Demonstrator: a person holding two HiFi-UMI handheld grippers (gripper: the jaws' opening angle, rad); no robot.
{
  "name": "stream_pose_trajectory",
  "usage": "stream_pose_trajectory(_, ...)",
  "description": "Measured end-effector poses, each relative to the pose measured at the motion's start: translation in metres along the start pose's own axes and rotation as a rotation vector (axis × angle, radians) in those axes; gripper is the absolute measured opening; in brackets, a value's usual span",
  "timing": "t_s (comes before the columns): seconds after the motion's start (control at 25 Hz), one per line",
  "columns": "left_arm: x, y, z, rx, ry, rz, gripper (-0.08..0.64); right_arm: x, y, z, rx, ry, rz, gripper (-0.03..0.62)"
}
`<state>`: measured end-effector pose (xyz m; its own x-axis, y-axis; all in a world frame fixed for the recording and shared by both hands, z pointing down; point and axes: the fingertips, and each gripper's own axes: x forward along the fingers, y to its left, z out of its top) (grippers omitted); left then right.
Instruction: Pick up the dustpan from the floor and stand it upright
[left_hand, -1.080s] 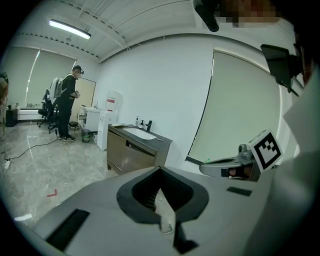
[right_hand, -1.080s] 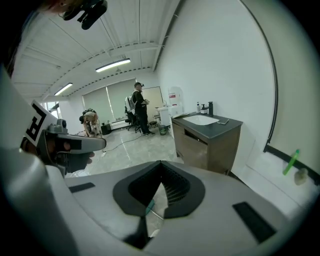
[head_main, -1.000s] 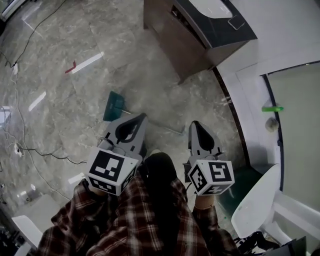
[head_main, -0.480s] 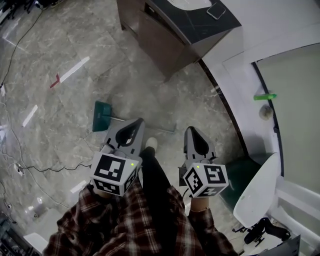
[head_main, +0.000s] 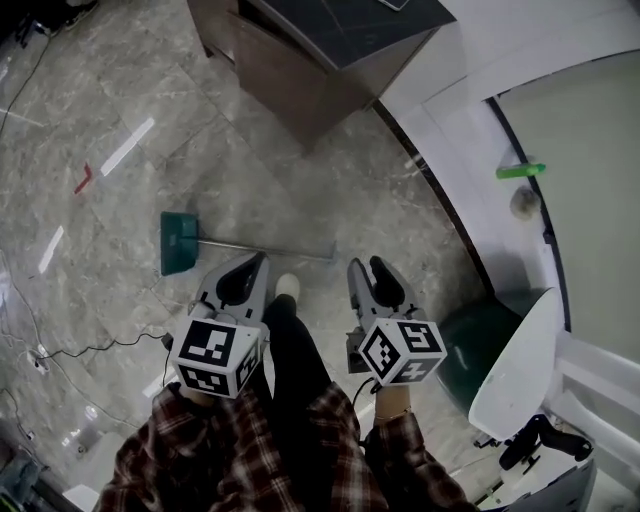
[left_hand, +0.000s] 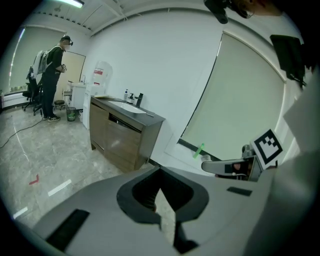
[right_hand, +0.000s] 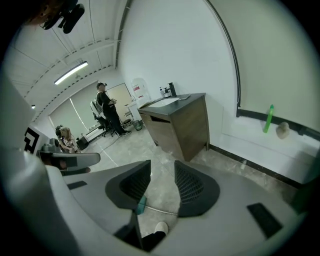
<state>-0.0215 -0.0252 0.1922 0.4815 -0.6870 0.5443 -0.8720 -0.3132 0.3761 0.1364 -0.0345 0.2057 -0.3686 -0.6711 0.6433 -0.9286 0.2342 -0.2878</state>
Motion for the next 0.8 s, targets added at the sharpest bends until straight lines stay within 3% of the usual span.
stream_pose_trajectory(0.12,0.011,-0.007,-0.007,0.010,0.015,-0.010,0.002,0.004,-0.019,-0.013,0.010,0.028,-0.024,0.172)
stream_pose_trajectory(0.36,0.033,-0.008,-0.031,0.038,0.060,-0.038,0.001,0.028,-0.063,-0.062,0.088,0.079,-0.086,0.178)
stream_pose_trajectory(0.8,0.126,0.027,-0.153,0.030,0.185,-0.080,0.002,0.111,-0.138,-0.188,0.249,0.110,-0.161,0.176)
